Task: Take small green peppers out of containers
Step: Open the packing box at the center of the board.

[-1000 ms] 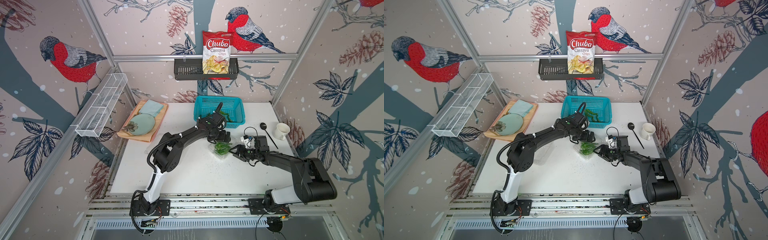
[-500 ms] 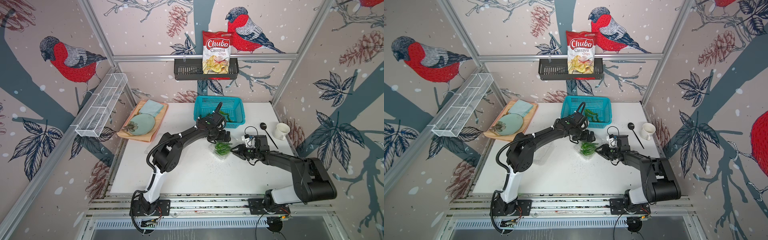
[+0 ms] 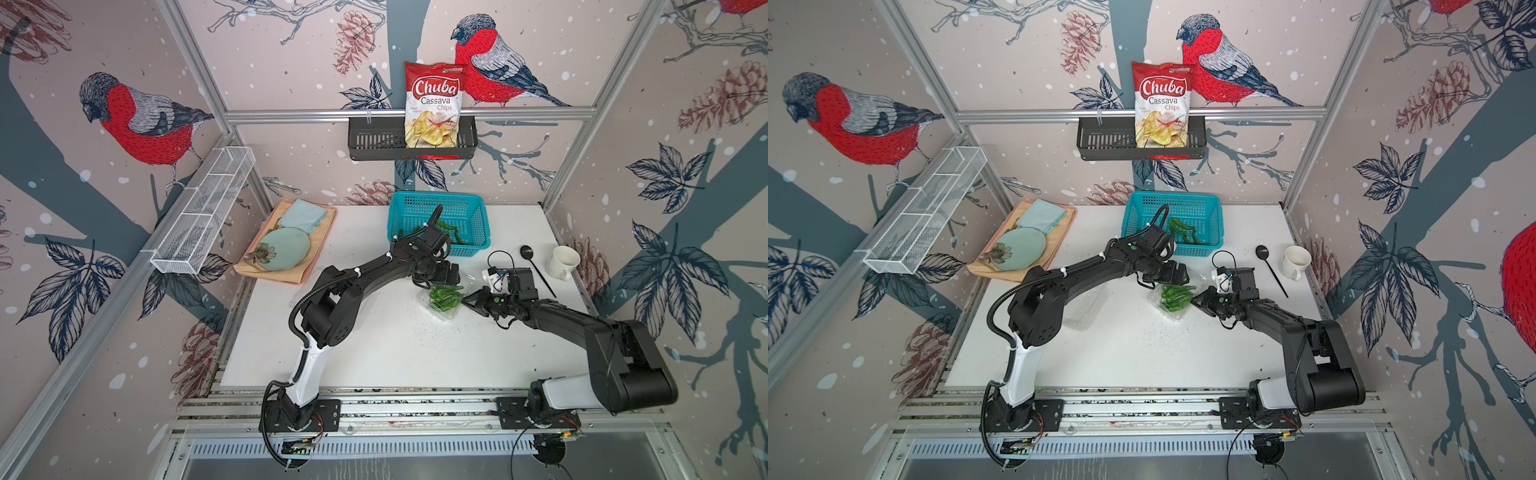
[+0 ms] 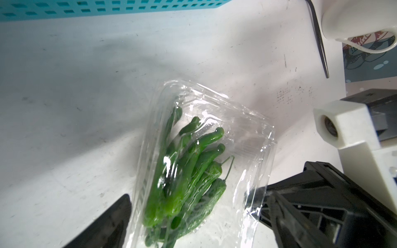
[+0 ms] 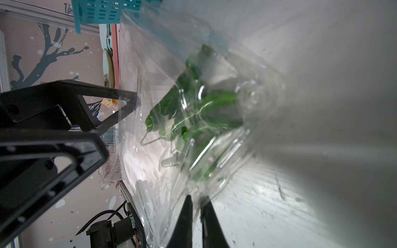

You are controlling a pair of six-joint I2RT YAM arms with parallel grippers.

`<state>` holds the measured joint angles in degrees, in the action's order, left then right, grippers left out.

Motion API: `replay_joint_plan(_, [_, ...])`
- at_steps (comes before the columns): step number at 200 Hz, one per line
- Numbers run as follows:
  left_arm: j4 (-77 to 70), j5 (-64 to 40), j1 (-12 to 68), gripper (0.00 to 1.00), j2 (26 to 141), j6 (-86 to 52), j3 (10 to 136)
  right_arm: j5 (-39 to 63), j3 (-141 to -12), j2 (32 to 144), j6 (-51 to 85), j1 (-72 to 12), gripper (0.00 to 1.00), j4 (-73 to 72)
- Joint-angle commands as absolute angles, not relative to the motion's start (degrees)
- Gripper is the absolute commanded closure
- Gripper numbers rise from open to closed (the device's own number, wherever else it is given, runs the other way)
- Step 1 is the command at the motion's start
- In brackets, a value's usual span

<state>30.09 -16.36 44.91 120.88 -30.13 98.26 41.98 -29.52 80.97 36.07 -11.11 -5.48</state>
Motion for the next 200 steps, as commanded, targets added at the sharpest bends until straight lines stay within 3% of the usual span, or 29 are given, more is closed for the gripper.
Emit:
replay_joint_plan(1, [28.26,-18.03,44.69,0.04,119.33,-31.43,96.63,40.53,-30.06,81.20,36.39,-11.51,0.96,-2.98])
replay_joint_plan(73, [36.87,1.99,44.83,0.03,112.29,-24.17,97.19,38.92,-31.68,80.11,35.85,-12.03,1.00,1.54])
replay_joint_plan(123, [37.69,3.97,49.33,0.03,106.73,-18.79,93.22,38.62,-34.13,80.06,36.71,-12.59,1.00,3.73])
replay_joint_plan(200, [36.77,5.36,56.34,0.06,109.48,-15.67,90.27,40.07,-36.02,80.52,38.58,-13.09,1.00,4.45])
